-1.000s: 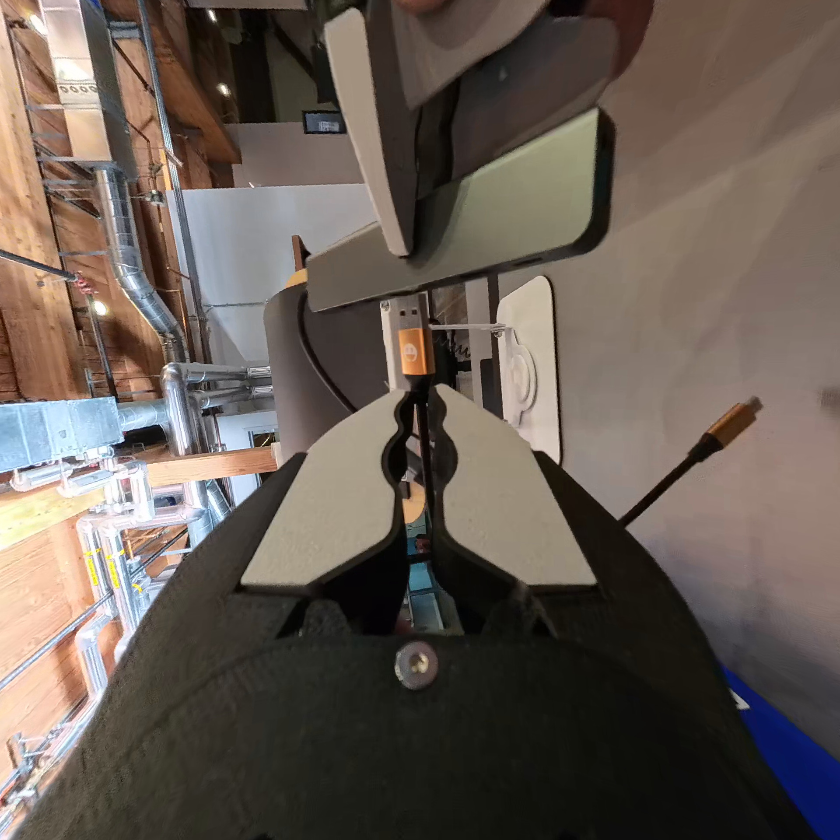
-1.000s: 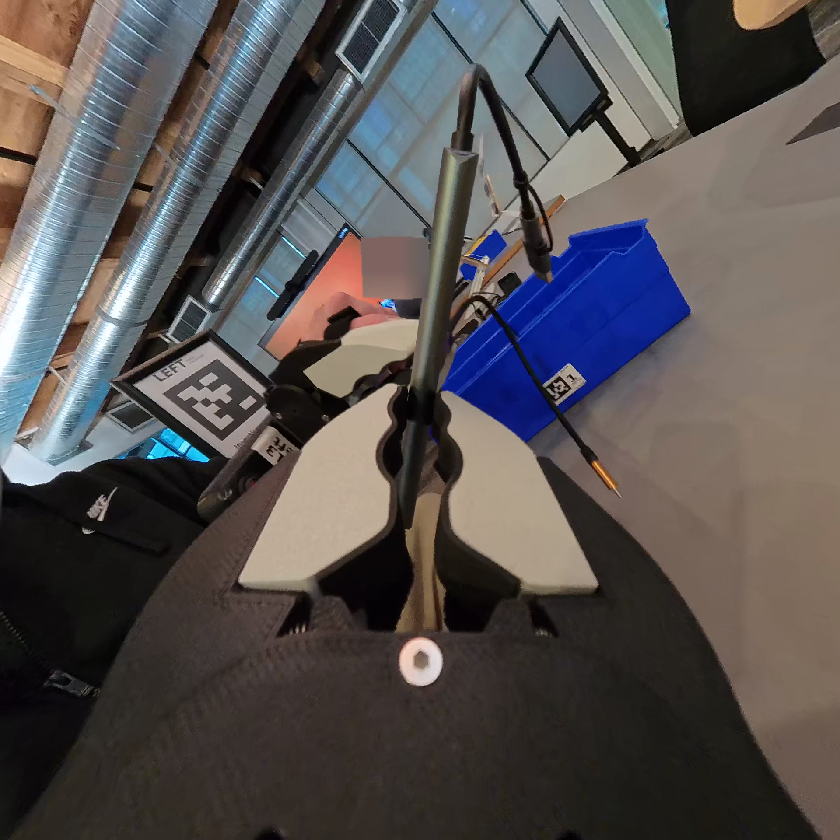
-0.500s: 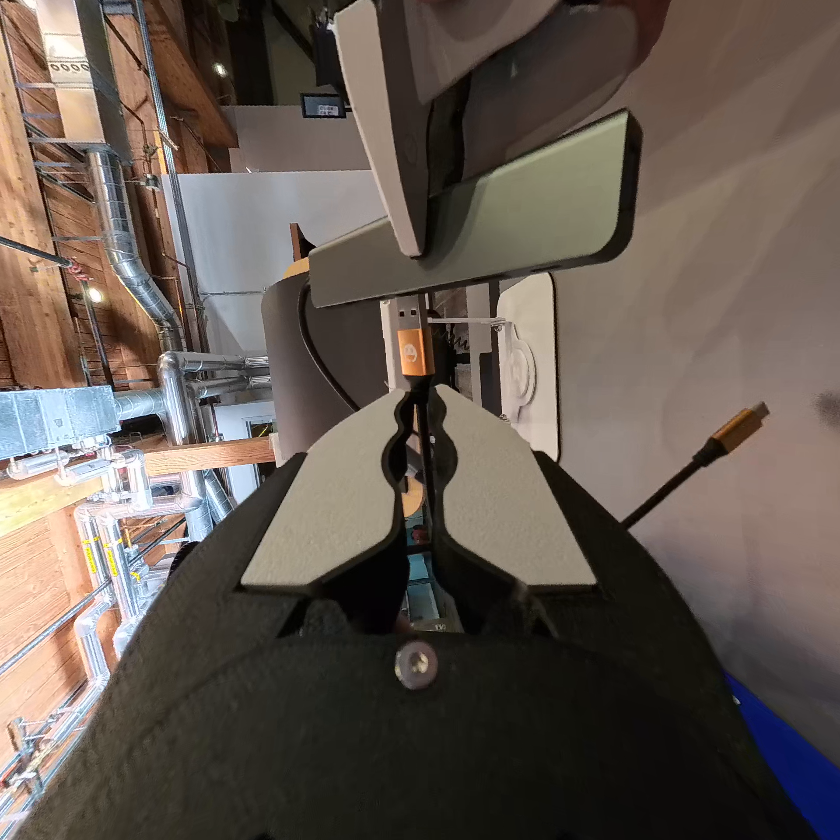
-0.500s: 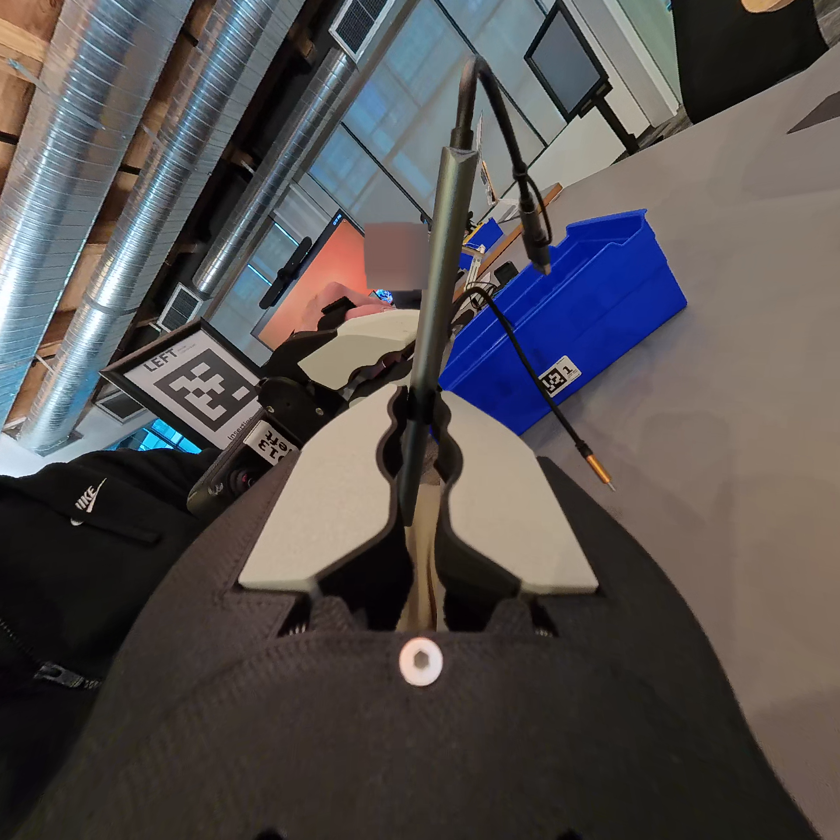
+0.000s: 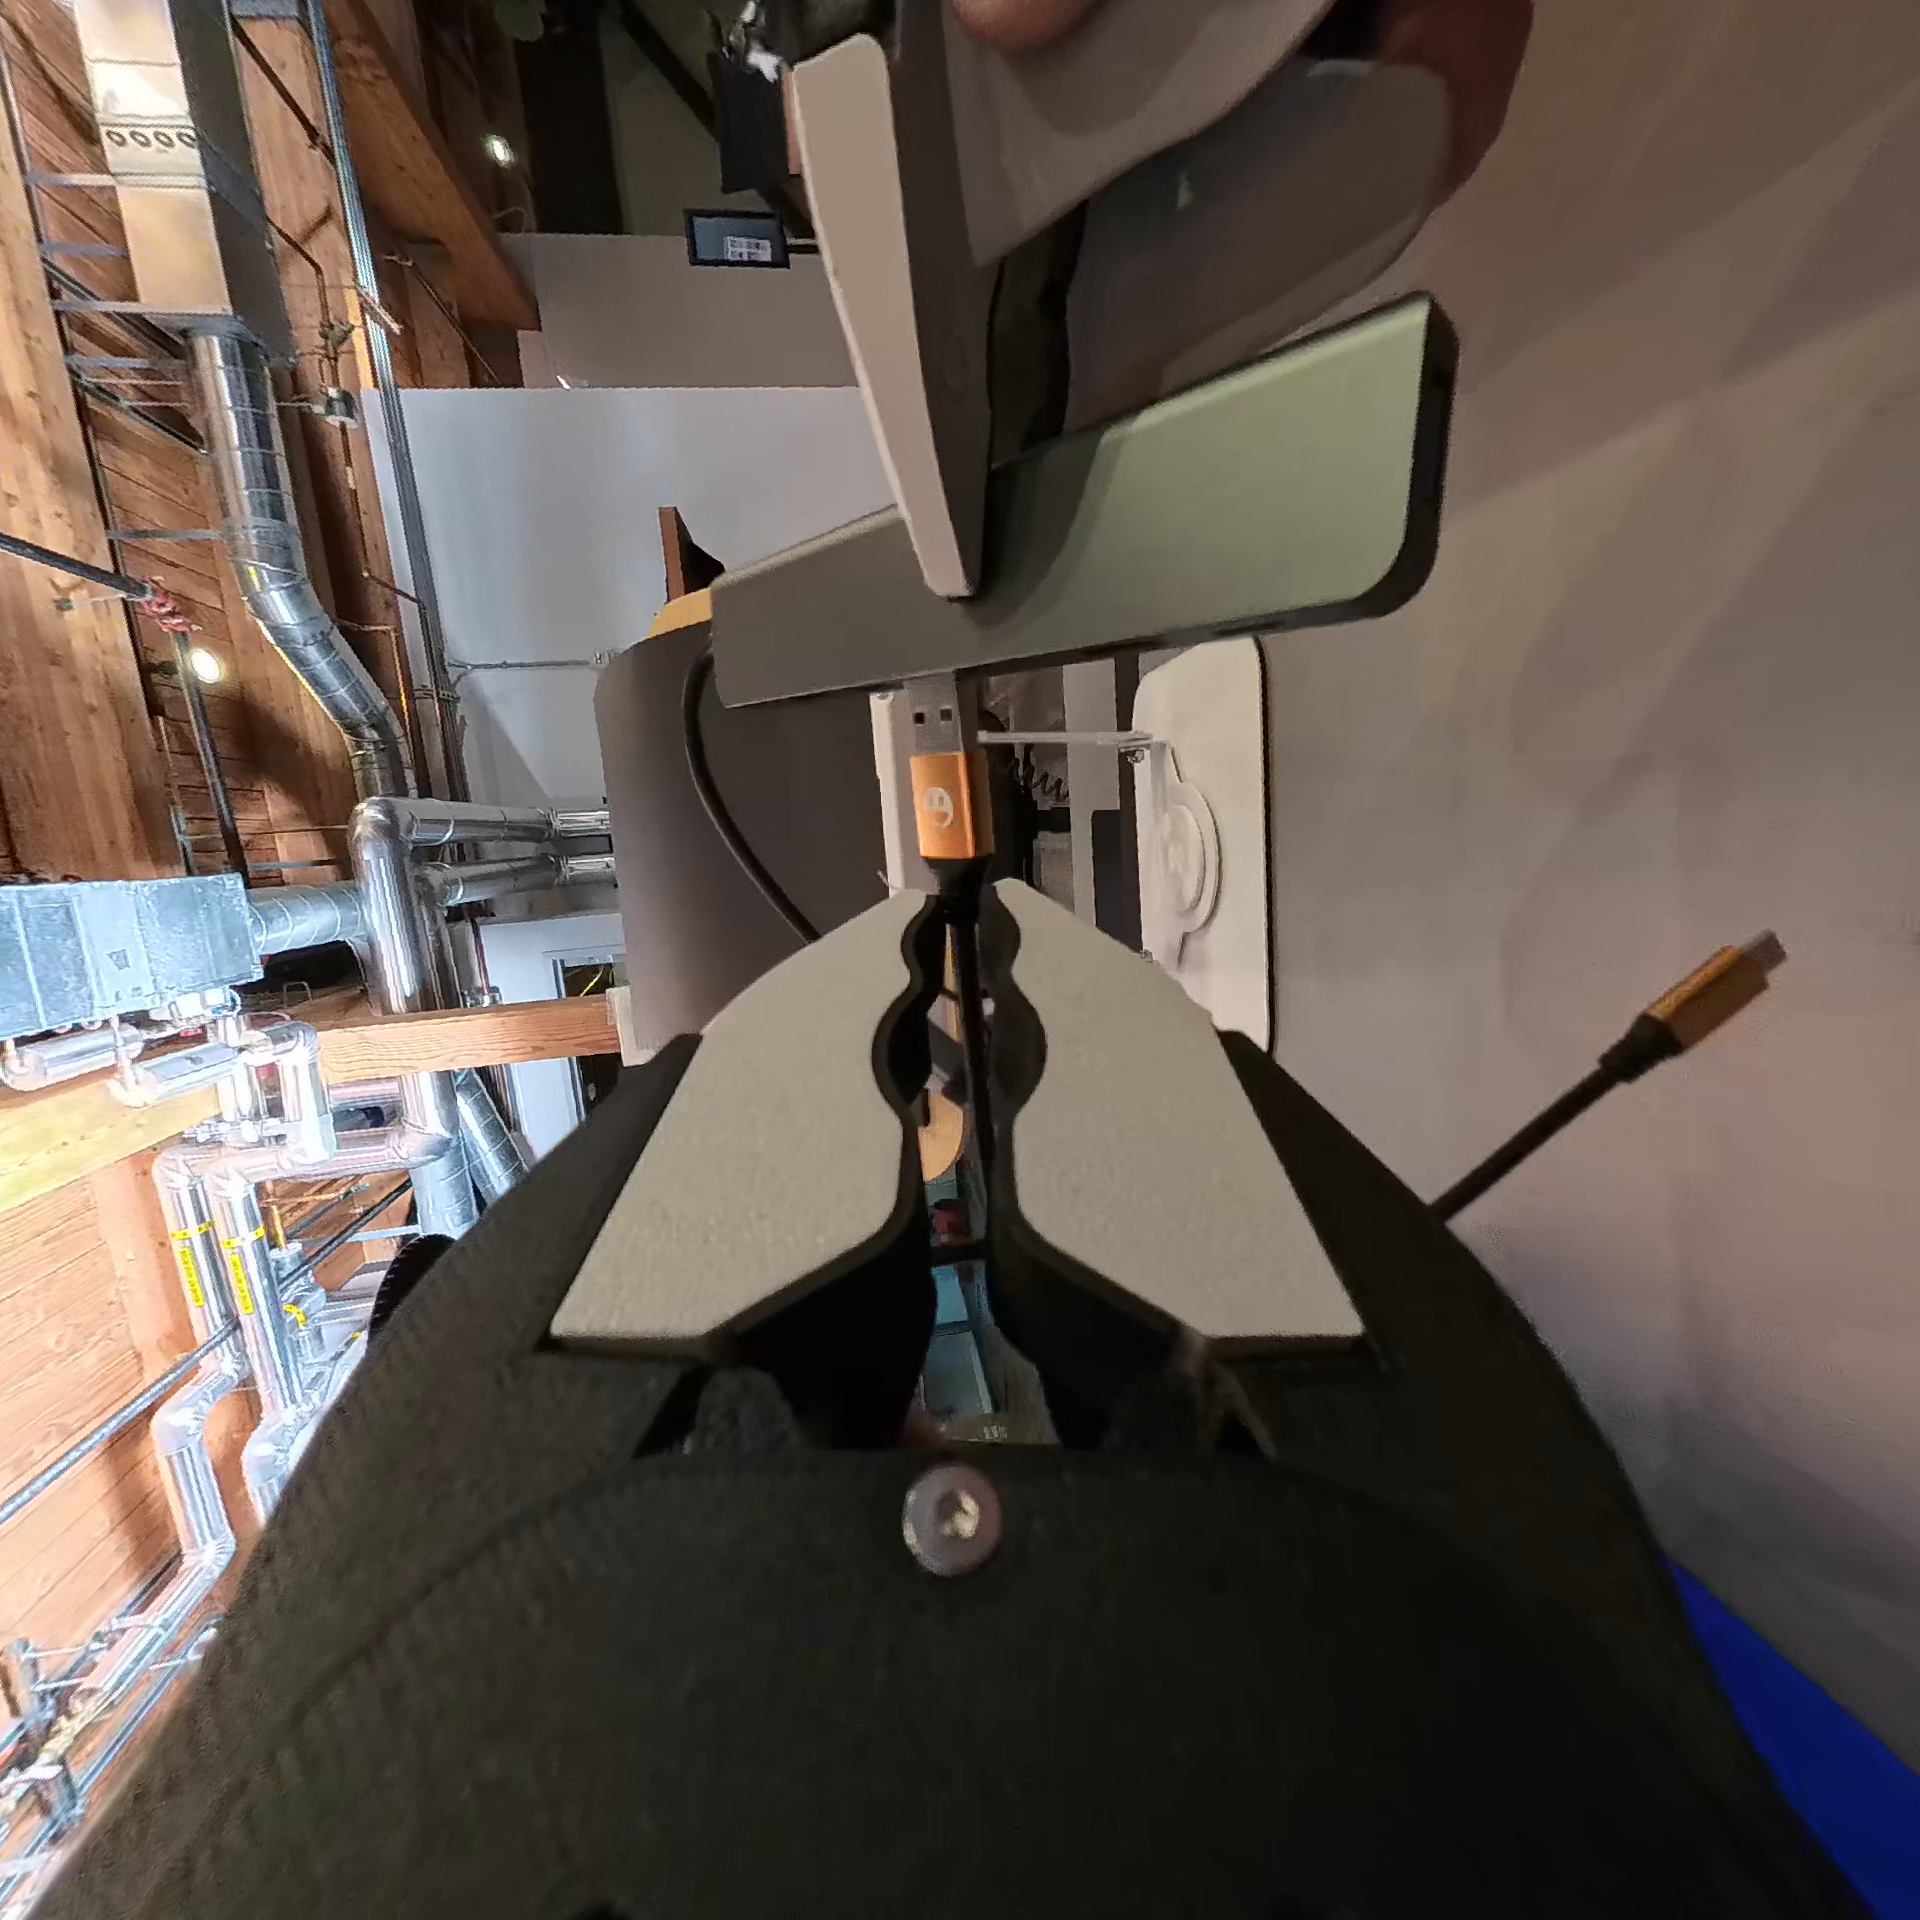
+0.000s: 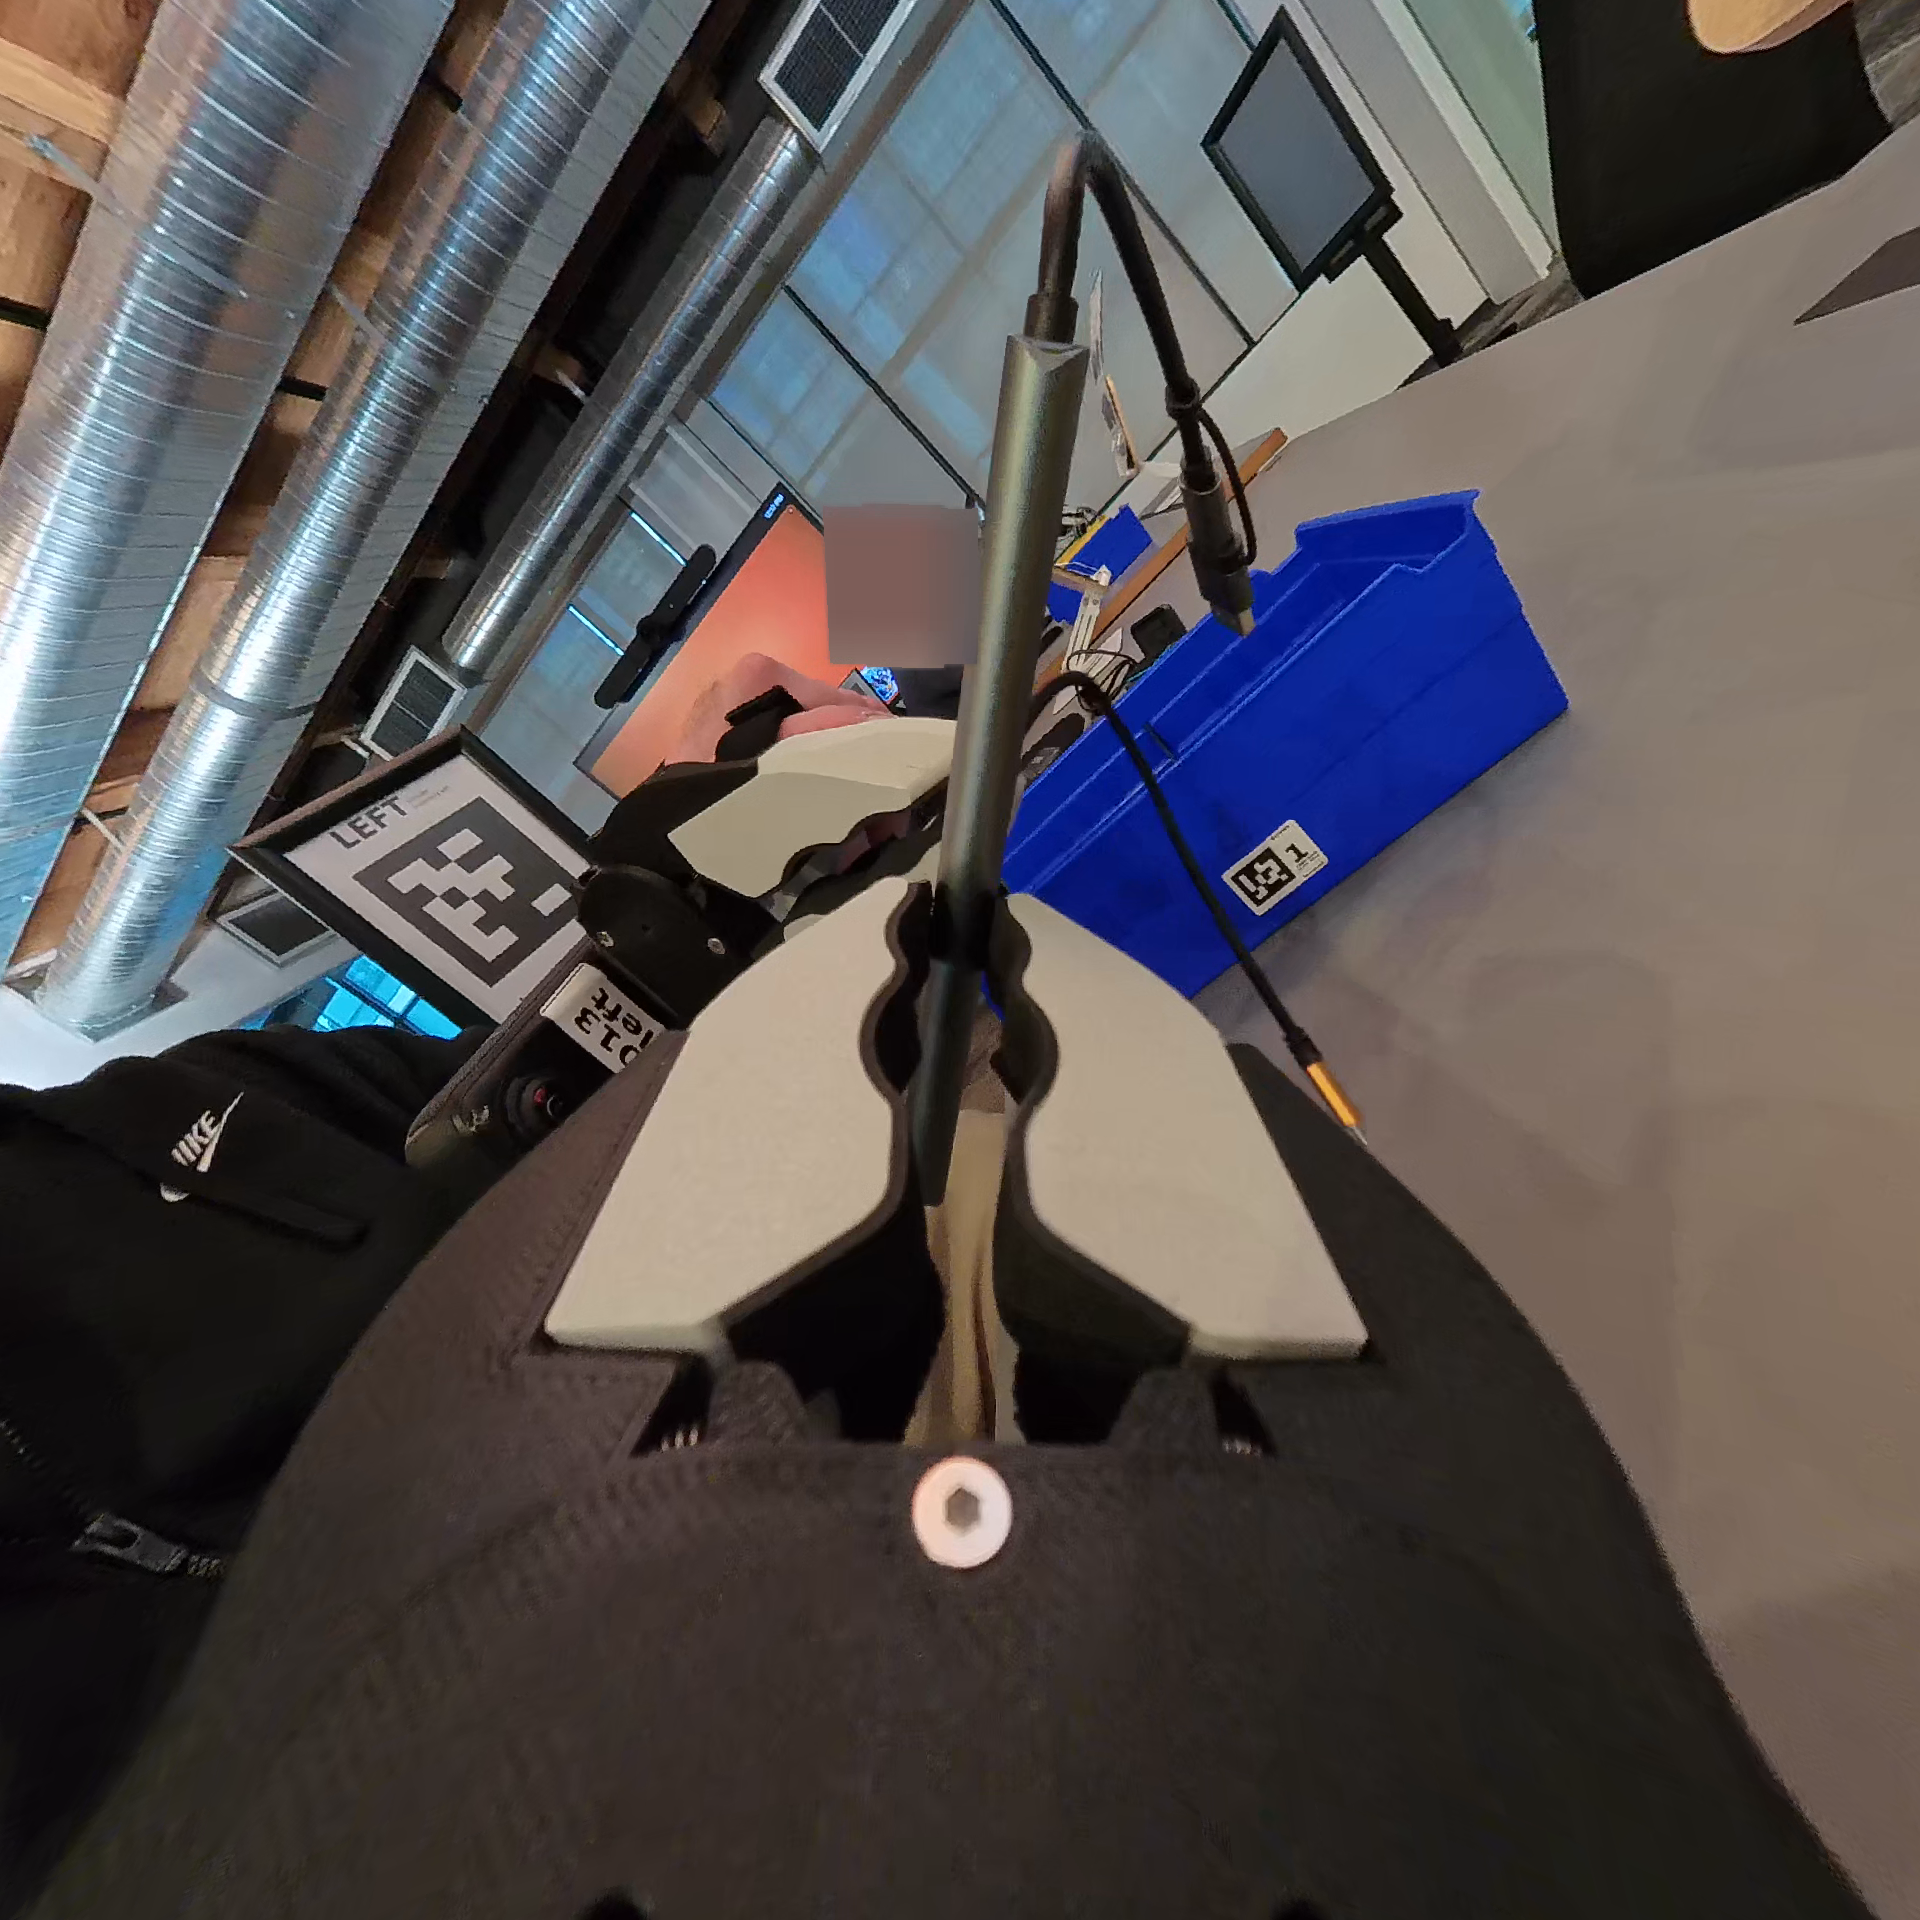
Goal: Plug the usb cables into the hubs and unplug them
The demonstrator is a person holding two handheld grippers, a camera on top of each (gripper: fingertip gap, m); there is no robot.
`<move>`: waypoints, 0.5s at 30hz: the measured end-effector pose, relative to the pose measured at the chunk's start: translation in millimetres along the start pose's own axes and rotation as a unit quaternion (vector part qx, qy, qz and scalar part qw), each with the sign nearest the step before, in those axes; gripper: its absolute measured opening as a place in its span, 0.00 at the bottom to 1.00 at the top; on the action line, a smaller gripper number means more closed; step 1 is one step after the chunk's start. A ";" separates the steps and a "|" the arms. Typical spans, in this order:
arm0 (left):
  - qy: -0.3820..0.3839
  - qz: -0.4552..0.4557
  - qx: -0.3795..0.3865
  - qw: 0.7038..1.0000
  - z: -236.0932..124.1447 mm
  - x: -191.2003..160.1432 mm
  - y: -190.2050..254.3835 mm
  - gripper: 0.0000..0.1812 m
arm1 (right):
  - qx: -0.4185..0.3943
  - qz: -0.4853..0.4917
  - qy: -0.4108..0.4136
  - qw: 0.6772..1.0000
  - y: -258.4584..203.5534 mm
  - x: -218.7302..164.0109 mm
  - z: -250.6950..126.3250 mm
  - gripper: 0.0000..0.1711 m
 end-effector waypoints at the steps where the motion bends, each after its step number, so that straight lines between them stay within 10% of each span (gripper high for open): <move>1: 0.001 -0.001 -0.001 1.000 0.1 -0.1 0.1 0.03 | 0.001 -0.001 0.000 1.000 -0.3 -0.1 0.3 0.06; 15: 0.001 0.016 0.010 1.000 -1.9 2.0 0.5 0.04 | -0.032 -0.027 -0.026 0.999 -3.6 1.0 0.3 0.06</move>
Point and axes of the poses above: each gripper's, where its closed fingertips meet, z out along the fingers, x out of its top, y = z × x across the jaws, the point moved 9 cm from there along -z, back along the fingers, and after that the axes turned 3 degrees about -x, right-handed, at the moved point
